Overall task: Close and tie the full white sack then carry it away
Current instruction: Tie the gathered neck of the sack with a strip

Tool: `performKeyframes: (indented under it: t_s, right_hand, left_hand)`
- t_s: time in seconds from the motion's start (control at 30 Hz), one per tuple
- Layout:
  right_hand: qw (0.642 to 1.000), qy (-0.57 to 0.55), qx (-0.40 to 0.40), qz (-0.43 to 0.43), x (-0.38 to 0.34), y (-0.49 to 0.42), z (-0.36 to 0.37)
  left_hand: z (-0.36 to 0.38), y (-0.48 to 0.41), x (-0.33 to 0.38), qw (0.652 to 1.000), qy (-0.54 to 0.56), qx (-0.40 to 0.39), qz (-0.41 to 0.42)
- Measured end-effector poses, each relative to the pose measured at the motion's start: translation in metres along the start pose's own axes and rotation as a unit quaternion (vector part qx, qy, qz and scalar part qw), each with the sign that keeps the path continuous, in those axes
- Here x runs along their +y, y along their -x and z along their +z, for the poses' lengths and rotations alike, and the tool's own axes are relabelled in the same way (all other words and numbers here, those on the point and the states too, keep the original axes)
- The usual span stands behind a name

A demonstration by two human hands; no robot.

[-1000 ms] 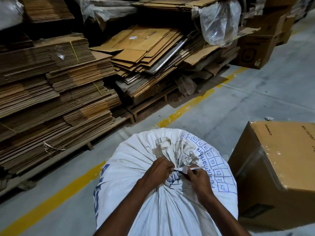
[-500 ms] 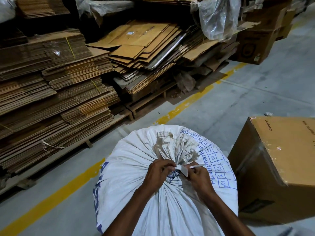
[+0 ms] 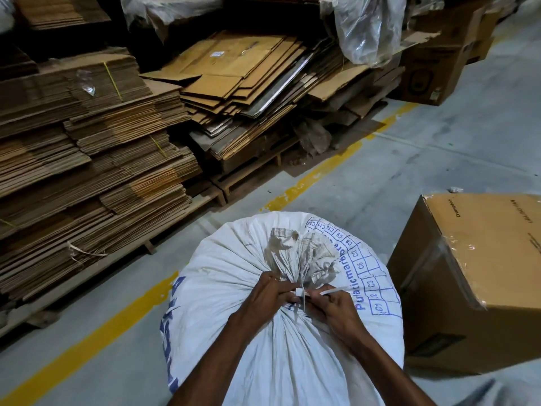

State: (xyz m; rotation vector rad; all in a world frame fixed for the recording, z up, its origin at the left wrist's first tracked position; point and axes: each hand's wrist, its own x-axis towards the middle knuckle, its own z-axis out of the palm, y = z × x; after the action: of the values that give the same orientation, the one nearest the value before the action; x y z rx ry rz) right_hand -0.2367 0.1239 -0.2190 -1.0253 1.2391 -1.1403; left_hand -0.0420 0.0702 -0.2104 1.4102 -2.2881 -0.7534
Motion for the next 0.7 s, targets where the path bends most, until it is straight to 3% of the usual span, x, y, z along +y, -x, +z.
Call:
performKeyframes:
  t_s: [0.2, 0.3, 0.47, 0.6, 0.7]
  right_hand:
    - [0.999, -0.017, -0.048, -0.02, -0.01, 0.007, -0.007]
    - [0.999, -0.029, 0.001, -0.036, -0.013, 0.007, -0.006]
    - [0.993, -0.068, 0.095, -0.029, -0.01, 0.003, 0.007]
    - [0.991, -0.063, 0.119, -0.025, -0.004, 0.005, 0.014]
    - [0.991, -0.028, 0.123, -0.039, -0.003, 0.008, 0.018]
  left_hand:
    - [-0.01, 0.006, -0.002, 1.0, 0.009, 0.023, -0.003]
    - [-0.01, 0.004, 0.006, 0.996, 0.019, 0.087, -0.029]
    - [0.0, 0.003, 0.024, 0.984, 0.111, 0.119, -0.066]
    - [-0.002, 0.001, 0.028, 0.976, 0.156, 0.116, -0.094]
    - [-0.006, 0.002, 0.032, 0.976, 0.199, 0.069, -0.054]
